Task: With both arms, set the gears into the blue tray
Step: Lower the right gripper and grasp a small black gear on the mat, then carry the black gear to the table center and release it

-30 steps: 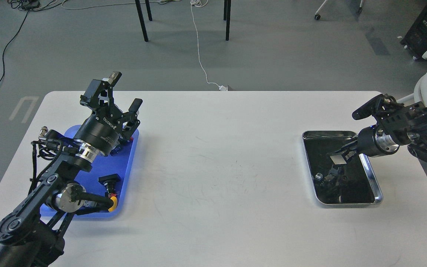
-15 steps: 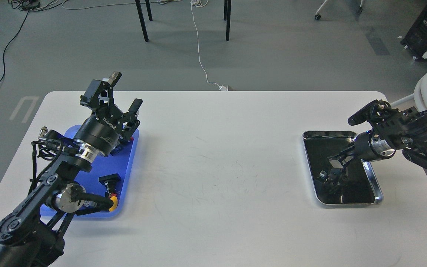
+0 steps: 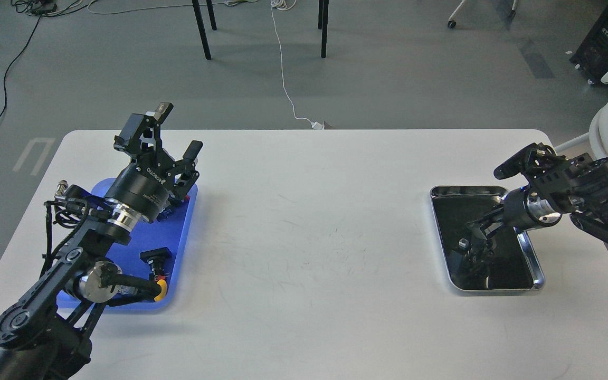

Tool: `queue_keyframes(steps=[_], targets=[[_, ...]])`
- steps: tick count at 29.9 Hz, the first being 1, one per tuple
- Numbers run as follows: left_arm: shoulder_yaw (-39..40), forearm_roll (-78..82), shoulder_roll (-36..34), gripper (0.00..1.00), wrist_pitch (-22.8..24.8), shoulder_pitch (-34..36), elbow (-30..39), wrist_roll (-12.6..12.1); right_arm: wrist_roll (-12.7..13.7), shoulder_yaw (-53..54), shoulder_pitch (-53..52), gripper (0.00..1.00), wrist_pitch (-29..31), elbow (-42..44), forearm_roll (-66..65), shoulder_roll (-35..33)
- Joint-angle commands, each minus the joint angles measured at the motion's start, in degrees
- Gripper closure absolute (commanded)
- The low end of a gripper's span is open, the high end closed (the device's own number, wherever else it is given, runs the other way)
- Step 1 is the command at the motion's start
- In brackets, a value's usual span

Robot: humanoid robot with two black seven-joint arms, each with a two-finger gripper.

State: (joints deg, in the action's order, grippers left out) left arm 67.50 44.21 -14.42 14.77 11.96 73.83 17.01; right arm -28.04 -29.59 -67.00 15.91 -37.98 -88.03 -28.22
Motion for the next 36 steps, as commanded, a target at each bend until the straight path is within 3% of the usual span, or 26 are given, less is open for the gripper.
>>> queue_keyframes(steps=[1, 13, 21, 25, 36], targets=[[0.0, 0.0, 0.0, 0.02, 0.0, 0.1, 0.0, 0.0, 0.0, 0.0, 0.0, 0.80, 0.1, -0.1, 0.0, 0.3], [0.0, 0.0, -0.1, 0.02, 0.1, 0.5, 0.0, 0.0, 0.0, 0.4, -2.5, 0.84, 0.2, -1.4, 0.6, -0.3], [0.1, 0.0, -0.6, 0.02, 0.2, 0.5, 0.1, 0.0, 0.0, 0.8, -13.6, 0.83, 0.3, -13.7, 0.9, -1.8], [0.1, -0.2, -1.1, 0.02, 0.2, 0.5, 0.1, 0.1, 0.0, 0.4, -16.8, 0.81, 0.3, -16.8, 4.1, 4.4], [1.1, -0.7, -3.2, 0.02, 0.3, -0.3, 1.3, 0.6, 0.0, -3.6, -16.2, 0.81, -2.5, -15.0, 12.7, 21.8]])
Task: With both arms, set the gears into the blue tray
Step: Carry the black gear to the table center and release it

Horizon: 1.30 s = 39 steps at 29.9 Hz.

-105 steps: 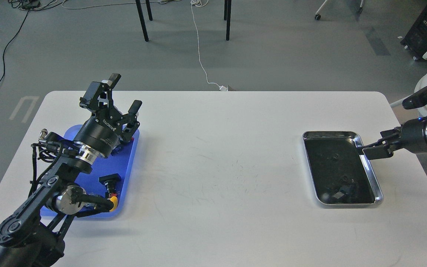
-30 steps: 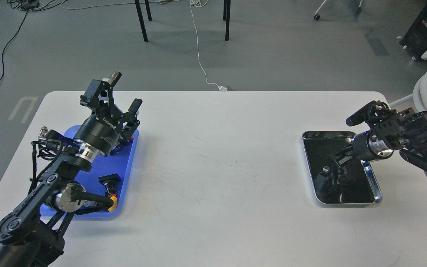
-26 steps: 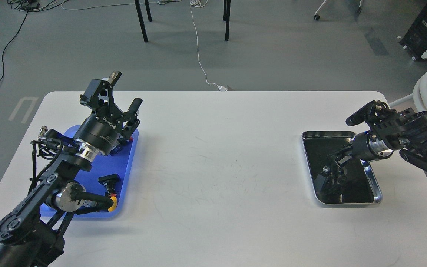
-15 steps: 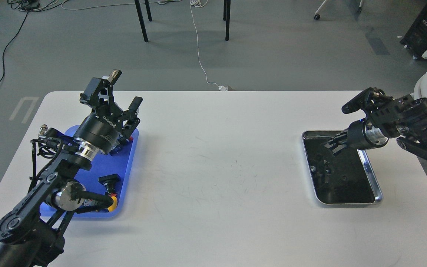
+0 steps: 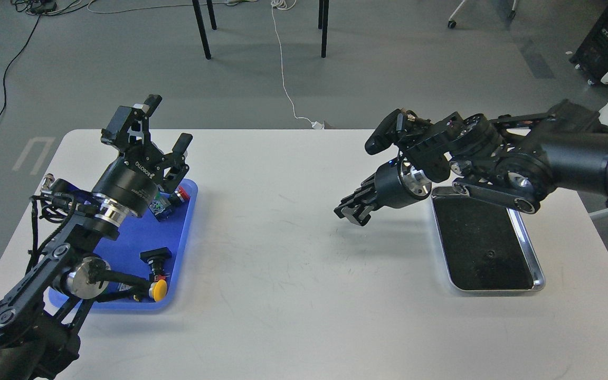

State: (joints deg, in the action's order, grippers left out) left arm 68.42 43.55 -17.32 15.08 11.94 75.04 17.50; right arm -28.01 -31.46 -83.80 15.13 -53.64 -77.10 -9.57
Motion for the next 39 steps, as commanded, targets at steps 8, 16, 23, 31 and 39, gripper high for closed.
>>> queue_keyframes(steps=[8, 16, 23, 31, 39], targets=[[0.2, 0.0, -0.4, 0.02, -0.1, -0.8, 0.4, 0.1, 0.0, -5.9, 4.2, 0.81, -9.7, 3.1, 2.0, 8.1], [0.2, 0.0, -0.7, 0.02, -0.1, -1.0, 0.5, 0.1, 0.0, -7.0, 6.5, 0.80, -11.5, 4.0, 1.9, 8.4], [0.2, 0.0, -0.7, 0.02, -0.1, -1.4, 0.6, 0.1, 0.0, -7.2, 9.1, 0.77, -13.5, 5.8, 1.9, 8.9], [0.2, 0.0, -0.6, 0.02, -0.1, -1.7, 0.7, 0.1, 0.0, -7.2, 9.5, 0.41, -14.9, 6.4, 2.0, 9.1], [0.1, 0.0, -0.8, 0.02, -0.1, -1.7, 1.6, 0.2, 0.0, -5.6, 9.0, 0.07, -18.0, 5.7, 3.3, 5.1]])
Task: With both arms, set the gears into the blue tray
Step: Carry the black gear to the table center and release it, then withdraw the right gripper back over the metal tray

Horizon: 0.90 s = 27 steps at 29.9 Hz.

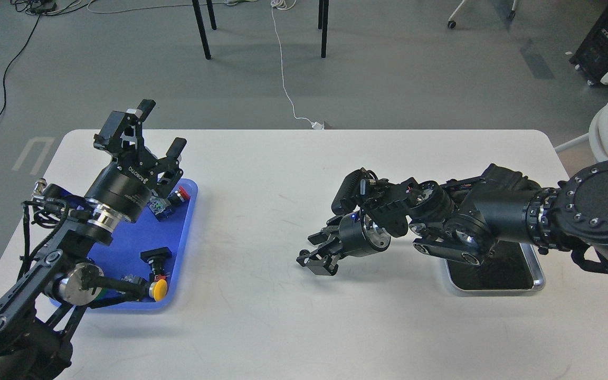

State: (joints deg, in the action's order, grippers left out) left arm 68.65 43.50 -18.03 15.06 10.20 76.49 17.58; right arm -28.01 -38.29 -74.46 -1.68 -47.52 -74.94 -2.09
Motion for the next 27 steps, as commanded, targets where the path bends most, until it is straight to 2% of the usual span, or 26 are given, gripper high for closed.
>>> queue_keyframes(steps=[1, 7, 10, 14, 15, 17, 21, 24, 27], targets=[[-0.1, 0.0, -0.1, 0.02, 0.1, 0.0, 0.2, 0.1, 0.0, 2.4, -0.5, 0.06, -1.2, -0.6, 2.8, -4.0], [-0.5, 0.0, -1.2, 0.02, 0.1, -0.7, 0.4, 1.7, 0.0, 12.8, 0.5, 0.04, -0.9, -7.7, 14.9, -16.6], [-1.0, 0.4, -1.7, 0.02, 0.1, -0.8, 0.4, 3.4, 0.0, 19.0, 5.6, 0.04, -0.9, -12.8, 26.2, -23.2], [-1.4, 2.5, -2.6, 0.02, 0.1, -0.7, 0.4, 9.6, 0.0, 32.7, 16.5, 0.03, -0.4, -18.7, 39.9, -31.3], [-2.0, 3.9, -3.2, 0.02, 0.3, -0.5, 0.4, 10.4, 0.0, 35.8, 19.5, 0.03, -0.2, -19.4, 42.8, -32.4], [-3.9, 7.3, -4.3, 0.02, 1.1, -0.2, 0.5, 10.4, 0.0, 43.6, 26.4, 0.01, 1.1, -20.6, 48.0, -34.0], [-6.6, 17.4, -5.8, 0.02, 1.6, 0.3, 2.0, 10.4, 0.0, 56.3, 38.2, 0.01, 11.3, -20.1, 55.2, -37.0], [-9.7, 26.9, -6.3, 0.02, 1.6, 1.1, 3.2, 10.4, 0.0, 61.6, 43.9, 0.01, 19.2, -19.7, 61.1, -37.2], [-15.0, 37.8, -7.4, 0.02, 1.6, 4.2, 5.6, 10.4, 0.0, 64.0, 47.6, 0.01, 24.1, -19.5, 67.1, -37.3]])
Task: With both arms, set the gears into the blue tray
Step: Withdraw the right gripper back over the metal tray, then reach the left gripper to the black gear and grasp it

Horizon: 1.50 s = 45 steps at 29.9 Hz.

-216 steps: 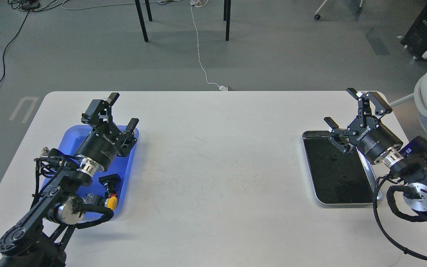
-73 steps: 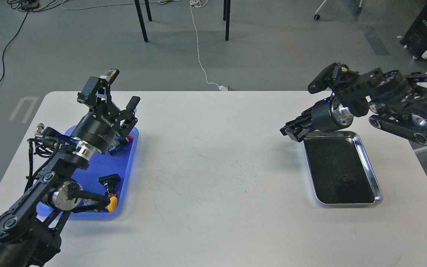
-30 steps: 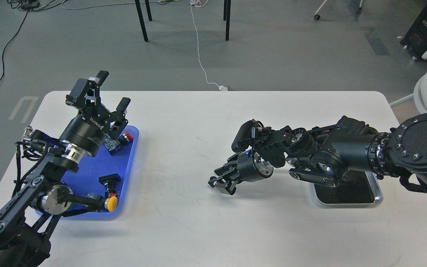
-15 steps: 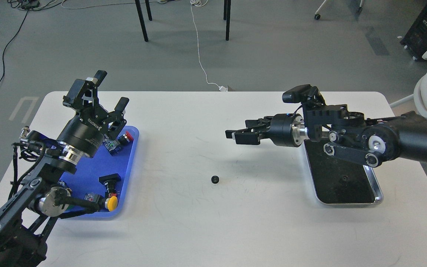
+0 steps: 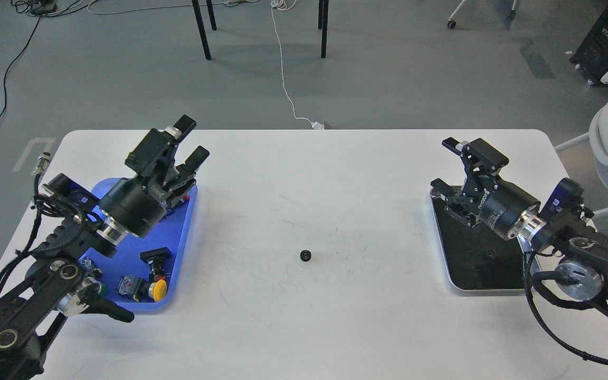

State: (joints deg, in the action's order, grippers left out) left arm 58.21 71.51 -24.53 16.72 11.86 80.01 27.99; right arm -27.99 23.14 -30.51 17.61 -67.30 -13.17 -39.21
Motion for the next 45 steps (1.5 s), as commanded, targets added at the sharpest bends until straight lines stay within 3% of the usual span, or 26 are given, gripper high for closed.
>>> queue_keyframes(steps=[1, 7, 12, 19, 24, 34, 39, 45], targets=[[-6.3, 13.4, -1.2, 0.02, 0.0, 3.9, 2.6, 0.0, 0.0, 2.7, 4.2, 0.01, 5.8, 0.6, 6.3, -0.2], [-22.9, 37.1, -4.6, 0.02, 0.5, 18.9, 1.9, 0.0, 0.0, 2.6, 5.9, 0.01, 6.5, 2.0, 6.5, -0.1], [-31.5, 51.6, -2.5, 0.02, 0.3, 27.8, -4.6, 0.0, 0.0, 2.2, 6.1, 0.01, 6.5, 2.8, 6.7, -0.1], [-42.5, 53.5, 4.3, 0.03, -0.6, 37.4, -13.7, 0.0, 0.0, 2.2, 6.9, 0.01, 5.9, 3.1, 6.8, 0.4], [-47.9, 53.5, 7.7, 0.05, -1.3, 38.6, -17.3, 0.0, 0.0, 2.6, 6.9, 0.01, 5.9, 3.8, 6.8, 0.4], [-48.2, 53.5, 10.9, 0.13, -1.9, 38.6, -22.7, 0.0, 0.0, 2.4, 6.7, 0.01, 5.9, 4.0, 6.7, 0.4], [-50.5, 53.5, 11.0, 0.24, -2.0, 38.6, -25.3, 0.0, 0.0, 2.4, 6.6, 0.01, 5.9, 4.0, 6.7, 0.4], [-50.5, 53.5, 11.2, 0.27, -2.4, 38.5, -25.7, 0.0, 0.0, 2.3, 6.5, 0.01, 5.9, 4.5, 6.5, 0.4]])
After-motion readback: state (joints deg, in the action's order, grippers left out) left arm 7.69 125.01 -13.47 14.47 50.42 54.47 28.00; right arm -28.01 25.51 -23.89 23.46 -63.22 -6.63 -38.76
